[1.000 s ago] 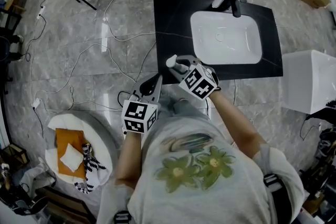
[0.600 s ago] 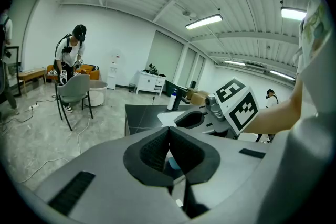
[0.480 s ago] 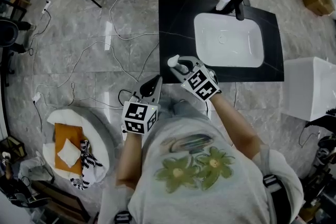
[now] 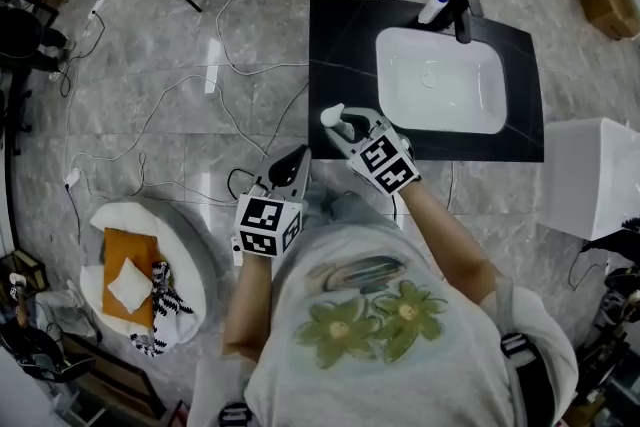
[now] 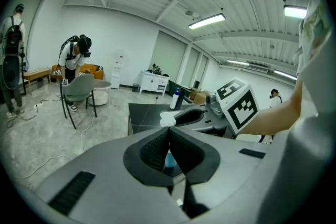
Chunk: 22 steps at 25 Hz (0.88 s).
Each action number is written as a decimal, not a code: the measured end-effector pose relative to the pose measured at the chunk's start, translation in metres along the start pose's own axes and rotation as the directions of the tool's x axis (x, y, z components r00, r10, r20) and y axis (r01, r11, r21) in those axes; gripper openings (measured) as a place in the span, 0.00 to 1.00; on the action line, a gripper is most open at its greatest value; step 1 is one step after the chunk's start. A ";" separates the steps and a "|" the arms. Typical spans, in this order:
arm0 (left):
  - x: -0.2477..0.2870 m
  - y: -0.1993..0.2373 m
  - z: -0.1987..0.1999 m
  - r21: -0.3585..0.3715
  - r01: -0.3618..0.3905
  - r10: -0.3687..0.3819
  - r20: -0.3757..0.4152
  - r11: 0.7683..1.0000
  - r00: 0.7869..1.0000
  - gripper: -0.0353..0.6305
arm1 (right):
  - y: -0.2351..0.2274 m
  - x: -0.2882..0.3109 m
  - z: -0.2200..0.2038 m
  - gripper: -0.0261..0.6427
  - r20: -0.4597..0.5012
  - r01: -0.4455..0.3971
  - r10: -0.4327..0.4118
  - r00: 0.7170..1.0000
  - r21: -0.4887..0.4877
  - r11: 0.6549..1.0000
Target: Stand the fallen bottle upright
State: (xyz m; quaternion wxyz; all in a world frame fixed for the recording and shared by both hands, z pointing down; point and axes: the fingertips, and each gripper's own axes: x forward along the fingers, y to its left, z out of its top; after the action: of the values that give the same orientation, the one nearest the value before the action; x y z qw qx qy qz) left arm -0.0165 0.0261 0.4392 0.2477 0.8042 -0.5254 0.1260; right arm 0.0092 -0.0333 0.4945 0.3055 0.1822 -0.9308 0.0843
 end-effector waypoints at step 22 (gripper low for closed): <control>-0.002 -0.011 -0.009 -0.007 -0.021 0.021 -0.006 1.000 1.000 0.08 | 0.004 -0.016 -0.009 0.22 0.097 0.048 -0.049 0.994 0.008 0.999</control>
State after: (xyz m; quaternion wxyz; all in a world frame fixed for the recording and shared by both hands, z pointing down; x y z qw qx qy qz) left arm -0.0065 0.0361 0.4432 0.2507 0.7974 -0.5334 0.1293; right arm 0.0244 -0.0231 0.4917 0.2613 0.2095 -0.9396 0.0704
